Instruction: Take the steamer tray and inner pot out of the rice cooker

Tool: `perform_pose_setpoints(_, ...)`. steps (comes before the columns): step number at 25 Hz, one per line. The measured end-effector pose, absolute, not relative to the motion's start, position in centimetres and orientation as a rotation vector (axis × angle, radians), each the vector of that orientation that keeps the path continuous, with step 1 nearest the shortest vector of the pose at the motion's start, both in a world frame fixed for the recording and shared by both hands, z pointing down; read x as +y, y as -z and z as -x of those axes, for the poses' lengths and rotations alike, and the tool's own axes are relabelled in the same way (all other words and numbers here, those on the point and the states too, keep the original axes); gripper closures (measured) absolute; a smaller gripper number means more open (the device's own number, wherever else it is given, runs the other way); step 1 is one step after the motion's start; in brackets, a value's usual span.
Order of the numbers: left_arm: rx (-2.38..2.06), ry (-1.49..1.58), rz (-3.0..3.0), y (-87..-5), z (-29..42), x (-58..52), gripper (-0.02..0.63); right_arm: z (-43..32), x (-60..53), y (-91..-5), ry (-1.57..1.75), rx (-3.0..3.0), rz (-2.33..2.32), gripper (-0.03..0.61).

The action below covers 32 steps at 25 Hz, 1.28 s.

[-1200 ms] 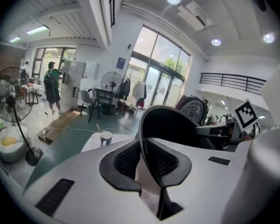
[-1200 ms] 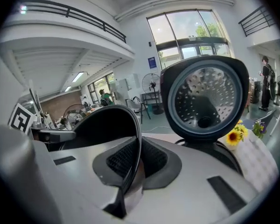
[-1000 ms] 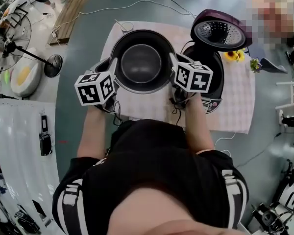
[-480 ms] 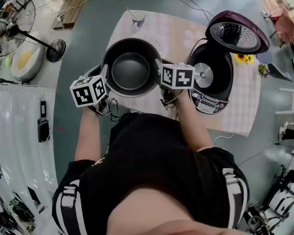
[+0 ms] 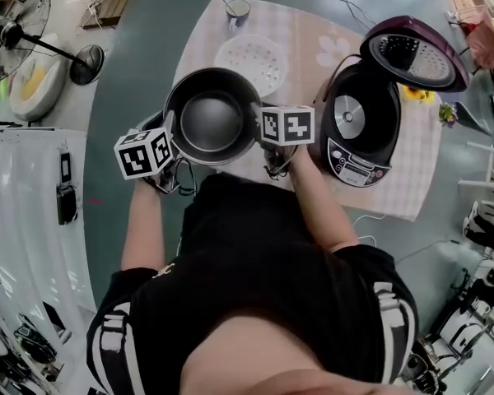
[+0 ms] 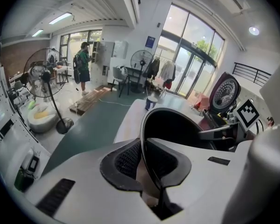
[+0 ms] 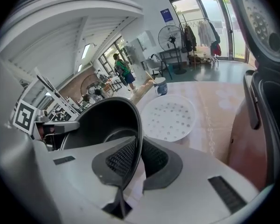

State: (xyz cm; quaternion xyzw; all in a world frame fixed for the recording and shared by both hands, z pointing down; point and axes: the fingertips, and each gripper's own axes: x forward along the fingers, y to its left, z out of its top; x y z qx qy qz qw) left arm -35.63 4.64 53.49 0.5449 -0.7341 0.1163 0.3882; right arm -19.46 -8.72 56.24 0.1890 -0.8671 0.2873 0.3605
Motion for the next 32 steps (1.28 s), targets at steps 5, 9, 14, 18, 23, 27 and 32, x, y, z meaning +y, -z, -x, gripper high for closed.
perform_pose_setpoints(5, -1.849, -0.31, -1.373, -55.2, 36.5, 5.8, 0.575, 20.2, -7.3, -58.3, -0.771, -2.188, -0.466, 0.545)
perform_pose_setpoints(9, -1.831, -0.31, -1.362, -56.9, 37.5, 6.2, 0.577, 21.0, -6.7, -59.7, -0.764, -2.162, -0.464, 0.543)
perform_pose_setpoints(14, -1.808, -0.296, -1.351, -58.9, 38.6, 6.7, 0.578, 21.8, -6.1, -61.0, -0.752, -2.133, -0.475, 0.543)
perform_pose_setpoints(18, -1.825, -0.267, -1.362, -60.1, 39.6, 6.3, 0.583, 22.2, -5.8, -61.7, -0.752, -2.138, -0.502, 0.538)
perform_pose_setpoints(23, -1.816, -0.264, -1.386, -60.3, 40.3, 5.8, 0.583, 22.6, -5.9, -61.5, -0.721, -2.144, -0.526, 0.534)
perform_pose_setpoints(27, -1.796, -0.346, -1.359, -61.0, 40.7, 6.3, 0.583, 22.9, -5.1, -61.3, -0.693, -2.14, -0.511, 0.525)
perform_pose_setpoints(32, -1.807, -0.476, -1.356, -61.3, 40.5, 6.2, 0.581, 22.8, -5.0, -60.9, -0.657, -2.17, -0.539, 0.525)
